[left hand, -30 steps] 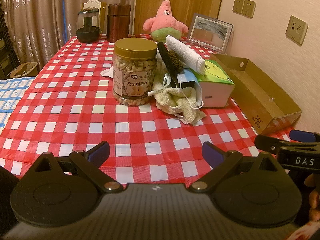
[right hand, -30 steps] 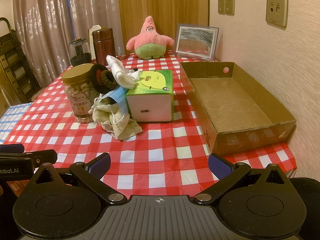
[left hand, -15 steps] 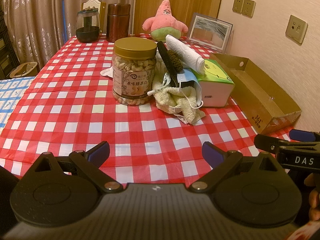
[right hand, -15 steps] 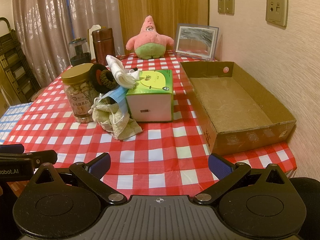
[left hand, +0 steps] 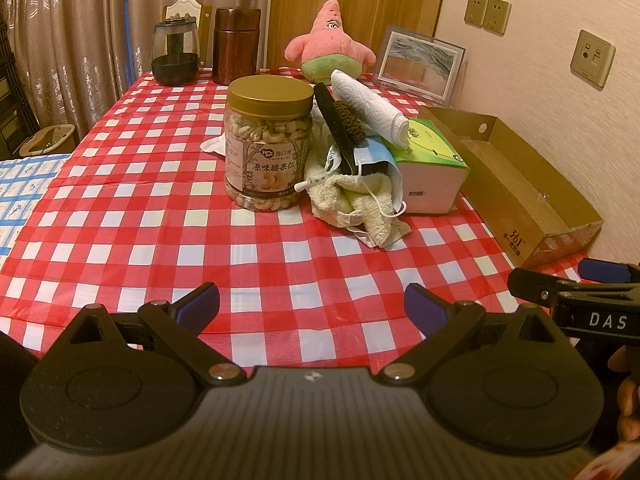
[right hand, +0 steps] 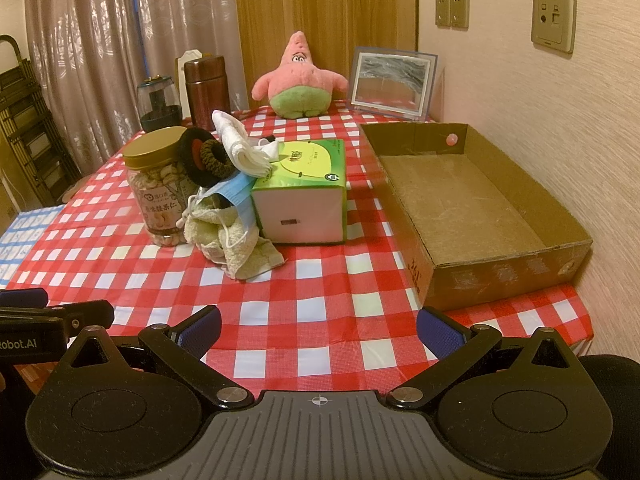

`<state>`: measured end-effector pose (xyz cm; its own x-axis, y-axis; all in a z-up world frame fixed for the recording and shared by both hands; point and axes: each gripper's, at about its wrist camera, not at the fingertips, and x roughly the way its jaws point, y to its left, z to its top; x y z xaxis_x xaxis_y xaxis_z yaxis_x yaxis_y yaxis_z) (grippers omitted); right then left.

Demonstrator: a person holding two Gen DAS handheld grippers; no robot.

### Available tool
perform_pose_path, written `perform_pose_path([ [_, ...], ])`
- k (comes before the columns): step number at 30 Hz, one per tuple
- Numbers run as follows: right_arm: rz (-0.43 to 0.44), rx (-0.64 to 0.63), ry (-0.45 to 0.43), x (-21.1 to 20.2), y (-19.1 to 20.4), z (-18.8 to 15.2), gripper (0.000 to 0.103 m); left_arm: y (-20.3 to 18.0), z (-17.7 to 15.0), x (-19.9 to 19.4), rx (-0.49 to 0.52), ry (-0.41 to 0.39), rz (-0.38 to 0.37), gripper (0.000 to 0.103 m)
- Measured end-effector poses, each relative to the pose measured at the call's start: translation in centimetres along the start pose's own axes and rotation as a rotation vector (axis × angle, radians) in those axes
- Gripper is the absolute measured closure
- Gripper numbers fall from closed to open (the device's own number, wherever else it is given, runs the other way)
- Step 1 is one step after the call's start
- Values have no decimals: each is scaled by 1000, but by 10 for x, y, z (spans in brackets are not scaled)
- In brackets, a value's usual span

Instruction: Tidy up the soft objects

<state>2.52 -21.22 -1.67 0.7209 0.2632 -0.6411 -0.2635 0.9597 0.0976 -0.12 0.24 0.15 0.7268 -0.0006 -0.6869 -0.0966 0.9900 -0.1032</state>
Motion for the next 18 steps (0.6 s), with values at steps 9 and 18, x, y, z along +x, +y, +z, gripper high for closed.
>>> perform_pose_path([
  [9, 0, 0, 0, 0, 0, 0, 0, 0, 0, 0, 1, 0, 1, 5],
  [18, 0, 3, -2, 0, 0, 0, 0, 0, 1, -1, -10, -2, 0, 5],
])
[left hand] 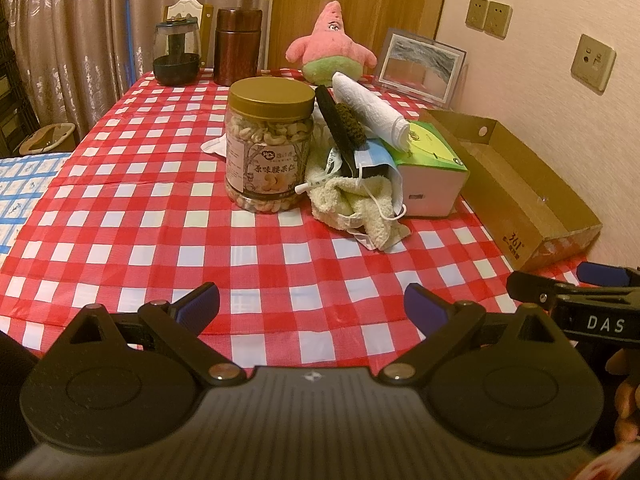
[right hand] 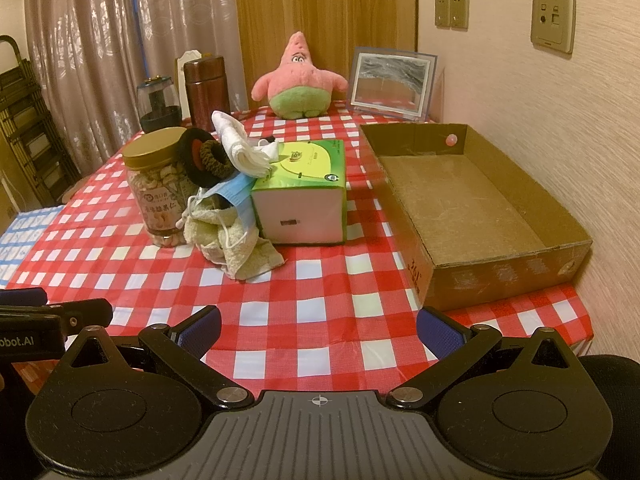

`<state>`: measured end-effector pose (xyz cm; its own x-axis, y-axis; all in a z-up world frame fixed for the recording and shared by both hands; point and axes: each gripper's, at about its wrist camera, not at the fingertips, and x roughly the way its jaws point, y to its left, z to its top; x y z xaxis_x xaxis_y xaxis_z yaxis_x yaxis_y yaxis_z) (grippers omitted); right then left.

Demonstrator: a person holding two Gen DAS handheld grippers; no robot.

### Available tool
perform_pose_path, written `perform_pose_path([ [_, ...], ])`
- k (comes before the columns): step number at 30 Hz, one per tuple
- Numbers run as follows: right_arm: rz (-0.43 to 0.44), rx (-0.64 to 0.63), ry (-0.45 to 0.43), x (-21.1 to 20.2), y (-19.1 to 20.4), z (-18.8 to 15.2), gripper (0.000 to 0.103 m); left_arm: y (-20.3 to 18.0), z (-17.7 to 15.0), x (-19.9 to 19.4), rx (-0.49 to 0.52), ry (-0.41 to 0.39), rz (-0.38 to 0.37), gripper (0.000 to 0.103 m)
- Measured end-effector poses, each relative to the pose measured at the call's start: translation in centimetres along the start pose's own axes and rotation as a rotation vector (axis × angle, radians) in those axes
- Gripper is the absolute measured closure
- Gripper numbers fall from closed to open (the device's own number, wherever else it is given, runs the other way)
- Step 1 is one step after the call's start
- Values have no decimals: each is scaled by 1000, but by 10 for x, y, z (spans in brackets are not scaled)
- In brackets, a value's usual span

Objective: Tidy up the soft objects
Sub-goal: 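Grasp the white rolled towel with the right tool while the left tool grasps the black earmuff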

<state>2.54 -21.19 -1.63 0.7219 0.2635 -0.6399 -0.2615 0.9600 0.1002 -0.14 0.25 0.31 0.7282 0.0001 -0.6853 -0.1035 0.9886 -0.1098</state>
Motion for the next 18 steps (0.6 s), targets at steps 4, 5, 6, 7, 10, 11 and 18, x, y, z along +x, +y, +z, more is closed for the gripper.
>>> perform_pose_path([
  [4, 8, 0, -3, 1, 1, 3, 0, 1, 5, -1, -19, -4, -4, 5],
  [5, 12, 4, -3, 3, -1, 5, 0, 1, 7, -1, -25, -8, -6, 5],
  [6, 17, 10, -3, 2, -1, 7, 0, 1, 9, -2, -34, -11, -10, 5],
  [7, 23, 16, -6, -2, -1, 8, 0, 2, 11, -2, -49, -13, -17, 5],
  [10, 38, 24, -25, -1, -3, 13, 0, 3, 20, -3, -86, -20, -42, 5],
  [11, 42, 20, -33, 0, -2, 15, 0, 3, 23, -3, -88, -25, -46, 5],
  [18, 49, -17, -54, 13, -4, 33, 1, 5, 49, 10, -61, -56, -59, 5],
])
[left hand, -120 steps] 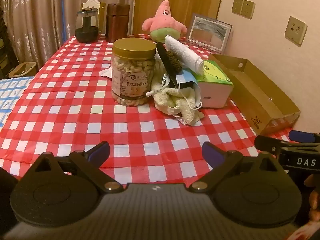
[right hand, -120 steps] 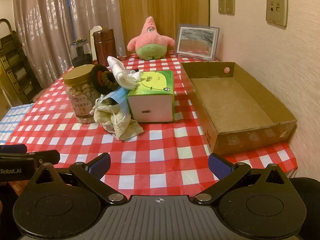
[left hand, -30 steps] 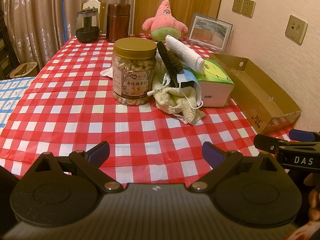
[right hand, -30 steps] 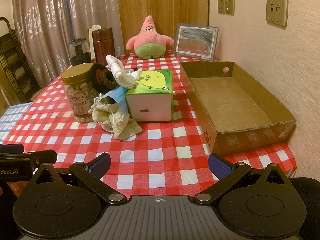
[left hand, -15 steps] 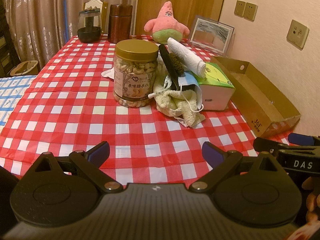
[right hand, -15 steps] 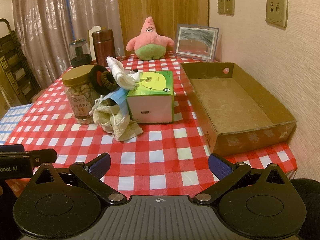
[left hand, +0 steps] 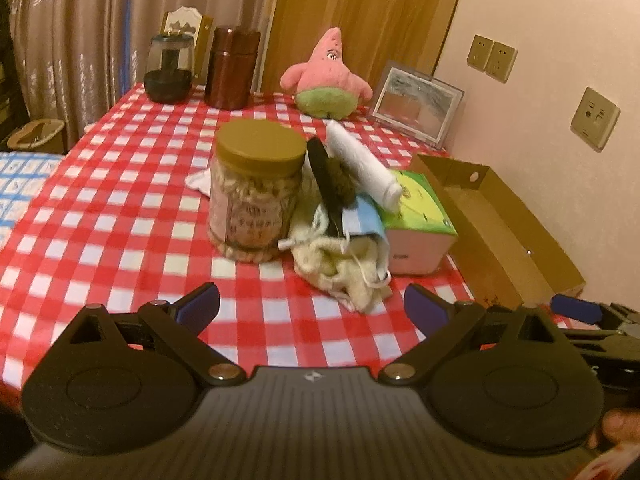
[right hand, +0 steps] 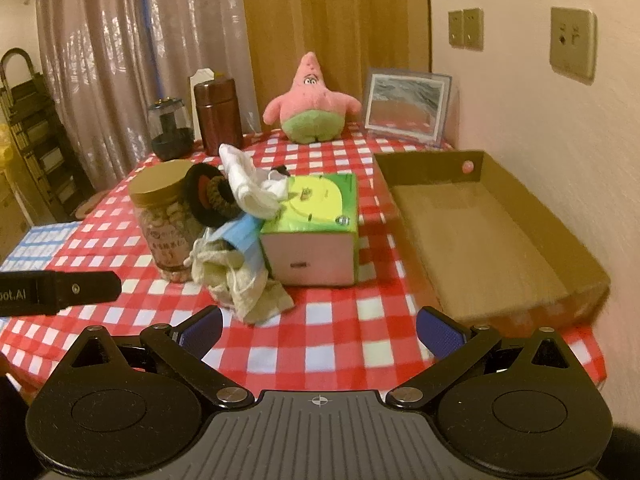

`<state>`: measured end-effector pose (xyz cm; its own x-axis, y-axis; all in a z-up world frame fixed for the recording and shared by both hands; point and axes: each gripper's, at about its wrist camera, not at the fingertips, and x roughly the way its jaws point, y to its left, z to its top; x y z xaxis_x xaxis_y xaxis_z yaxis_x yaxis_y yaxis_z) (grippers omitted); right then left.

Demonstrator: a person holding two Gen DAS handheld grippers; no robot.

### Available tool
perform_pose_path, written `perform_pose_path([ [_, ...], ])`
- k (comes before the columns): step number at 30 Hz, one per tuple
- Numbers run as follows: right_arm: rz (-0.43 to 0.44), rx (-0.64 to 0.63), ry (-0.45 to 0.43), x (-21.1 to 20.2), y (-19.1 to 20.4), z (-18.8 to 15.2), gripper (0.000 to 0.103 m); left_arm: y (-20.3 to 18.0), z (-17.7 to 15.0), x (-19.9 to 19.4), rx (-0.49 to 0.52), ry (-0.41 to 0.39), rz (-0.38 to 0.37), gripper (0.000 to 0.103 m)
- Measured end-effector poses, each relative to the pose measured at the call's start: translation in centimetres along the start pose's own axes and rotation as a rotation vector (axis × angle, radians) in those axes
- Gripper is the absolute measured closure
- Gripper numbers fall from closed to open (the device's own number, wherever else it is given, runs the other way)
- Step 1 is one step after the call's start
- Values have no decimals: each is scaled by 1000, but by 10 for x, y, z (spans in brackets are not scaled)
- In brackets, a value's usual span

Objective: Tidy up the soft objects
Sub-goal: 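Grasp the white rolled towel with the right tool while the left tool grasps the black earmuff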

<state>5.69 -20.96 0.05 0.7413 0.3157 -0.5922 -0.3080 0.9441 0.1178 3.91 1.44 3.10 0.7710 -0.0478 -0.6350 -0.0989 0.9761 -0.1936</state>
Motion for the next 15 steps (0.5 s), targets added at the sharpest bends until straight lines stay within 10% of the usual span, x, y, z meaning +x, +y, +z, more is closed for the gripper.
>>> perform_pose_path([
  [8, 28, -88, -39, 31, 1, 29, 1, 18, 23, 33, 46, -17, 0, 5],
  [15, 99, -206, -55, 72, 17, 51, 21, 32, 40, 56, 71, -49, 18, 11],
])
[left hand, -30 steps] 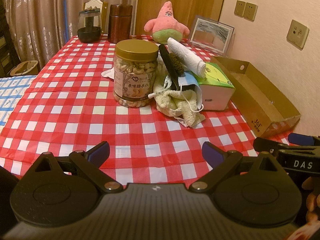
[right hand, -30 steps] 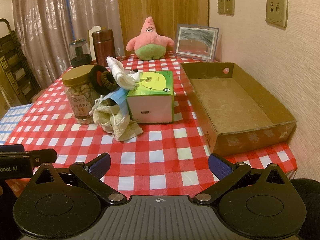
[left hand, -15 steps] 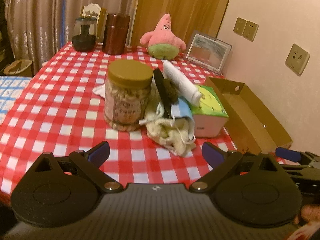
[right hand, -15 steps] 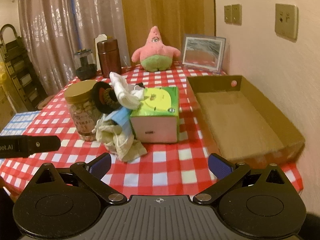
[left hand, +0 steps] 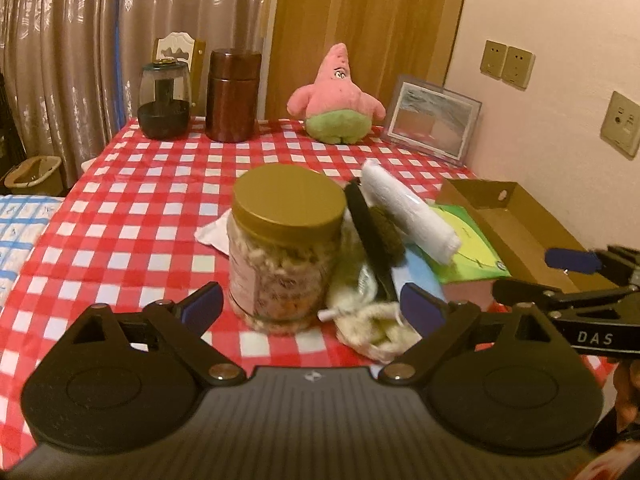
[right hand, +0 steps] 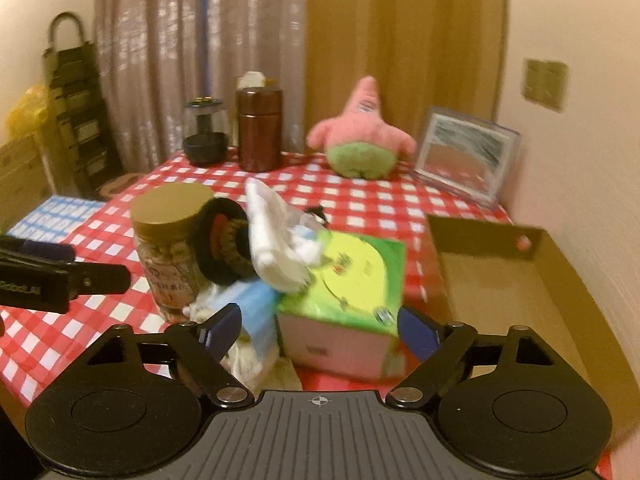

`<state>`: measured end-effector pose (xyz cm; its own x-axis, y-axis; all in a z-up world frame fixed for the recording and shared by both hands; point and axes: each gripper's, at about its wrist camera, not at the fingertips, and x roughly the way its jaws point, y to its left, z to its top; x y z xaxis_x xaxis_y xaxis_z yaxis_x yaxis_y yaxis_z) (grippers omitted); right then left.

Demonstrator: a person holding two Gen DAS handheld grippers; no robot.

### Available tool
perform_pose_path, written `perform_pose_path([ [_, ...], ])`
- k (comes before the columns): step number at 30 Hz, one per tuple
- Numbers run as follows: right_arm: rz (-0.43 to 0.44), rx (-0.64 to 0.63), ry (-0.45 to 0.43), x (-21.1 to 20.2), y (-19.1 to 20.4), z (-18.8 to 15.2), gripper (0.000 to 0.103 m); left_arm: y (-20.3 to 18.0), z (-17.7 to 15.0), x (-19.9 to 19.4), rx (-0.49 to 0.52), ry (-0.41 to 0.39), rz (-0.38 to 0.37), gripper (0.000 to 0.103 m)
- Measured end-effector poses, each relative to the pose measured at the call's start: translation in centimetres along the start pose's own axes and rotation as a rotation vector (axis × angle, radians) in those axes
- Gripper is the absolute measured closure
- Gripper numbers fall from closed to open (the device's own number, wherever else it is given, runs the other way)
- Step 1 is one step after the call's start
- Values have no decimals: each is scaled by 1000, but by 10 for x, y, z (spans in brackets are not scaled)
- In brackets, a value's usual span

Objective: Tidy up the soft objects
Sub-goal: 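Grasp the white rolled towel with the right tool while the left tool grasps the black earmuff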

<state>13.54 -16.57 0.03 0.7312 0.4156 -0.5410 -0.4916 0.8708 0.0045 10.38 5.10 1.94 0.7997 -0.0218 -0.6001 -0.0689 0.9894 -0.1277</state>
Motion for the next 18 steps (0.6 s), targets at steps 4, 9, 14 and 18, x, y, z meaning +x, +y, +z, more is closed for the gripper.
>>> perform_pose_path([
  [4, 57, -73, -1, 25, 10, 9, 38, 9, 7, 12, -12, 1, -16, 13],
  [9, 64, -193, -17, 51, 25, 17, 50, 14, 12, 19, -27, -17, -34, 13],
  [14, 39, -280, -15, 72, 34, 19, 65, 12, 14, 22, -17, -35, -41, 13],
  [18, 30, -300, -2, 80, 33, 16, 74, 8, 15, 25, -3, -36, -69, 18],
])
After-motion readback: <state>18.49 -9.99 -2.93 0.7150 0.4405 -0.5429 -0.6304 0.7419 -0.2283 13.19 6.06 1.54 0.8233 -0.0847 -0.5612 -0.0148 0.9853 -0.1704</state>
